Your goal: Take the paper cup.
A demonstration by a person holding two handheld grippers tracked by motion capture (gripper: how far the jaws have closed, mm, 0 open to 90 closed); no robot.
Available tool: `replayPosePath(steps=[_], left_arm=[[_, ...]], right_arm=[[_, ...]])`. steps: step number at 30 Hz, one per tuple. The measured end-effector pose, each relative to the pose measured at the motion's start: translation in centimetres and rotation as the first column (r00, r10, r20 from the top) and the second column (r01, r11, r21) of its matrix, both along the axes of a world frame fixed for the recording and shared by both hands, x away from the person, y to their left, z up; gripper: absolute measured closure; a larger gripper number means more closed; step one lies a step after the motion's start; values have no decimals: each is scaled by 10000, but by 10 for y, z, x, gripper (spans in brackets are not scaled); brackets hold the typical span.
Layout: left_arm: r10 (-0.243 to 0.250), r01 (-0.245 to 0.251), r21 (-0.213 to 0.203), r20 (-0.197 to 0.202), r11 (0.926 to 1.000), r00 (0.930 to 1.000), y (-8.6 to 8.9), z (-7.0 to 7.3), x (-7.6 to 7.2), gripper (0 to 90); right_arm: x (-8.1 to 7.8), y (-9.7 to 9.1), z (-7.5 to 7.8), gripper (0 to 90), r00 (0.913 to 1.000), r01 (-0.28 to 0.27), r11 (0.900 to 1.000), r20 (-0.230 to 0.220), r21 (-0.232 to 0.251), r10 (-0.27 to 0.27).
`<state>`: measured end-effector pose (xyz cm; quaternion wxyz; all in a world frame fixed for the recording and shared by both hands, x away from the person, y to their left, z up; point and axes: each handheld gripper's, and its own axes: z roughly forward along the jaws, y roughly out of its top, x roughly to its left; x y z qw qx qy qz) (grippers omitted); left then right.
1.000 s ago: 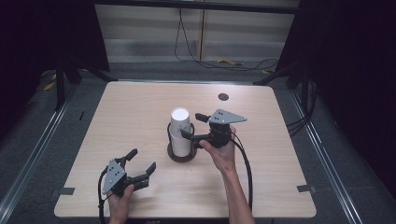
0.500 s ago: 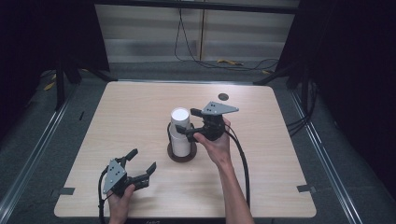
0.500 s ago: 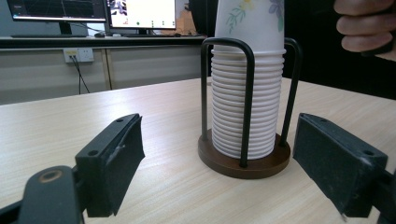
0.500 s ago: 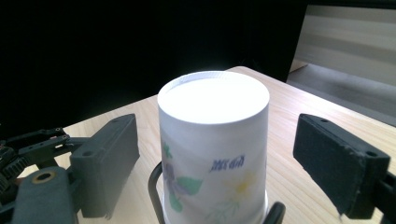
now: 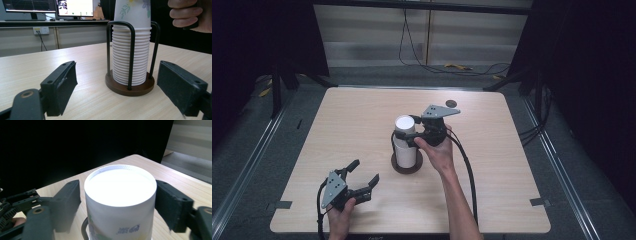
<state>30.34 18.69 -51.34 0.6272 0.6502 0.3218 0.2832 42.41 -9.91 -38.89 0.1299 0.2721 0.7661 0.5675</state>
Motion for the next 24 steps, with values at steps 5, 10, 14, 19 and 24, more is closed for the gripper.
replayPosePath(steps=[5,10,14,19,24], left_arm=[[0,0,7,15,10000,10000,0,0,0,160],[-23,23,22,34,10000,10000,0,0,0,160],[-46,45,99,36,9999,10000,1,0,0,160],[-30,30,15,-16,10000,10000,0,0,0,160],[-25,25,-11,9,10000,10000,0,0,0,160]], right_arm=[[2,1,1,300,10000,11,10000,-22,-68,-11],[2,0,1,331,10000,58,10000,7,-43,-58],[1,-1,6,334,9999,63,10000,135,59,-64],[1,-1,10,336,9996,54,9998,265,208,-60],[0,-3,14,340,9989,58,9988,460,495,-81]])
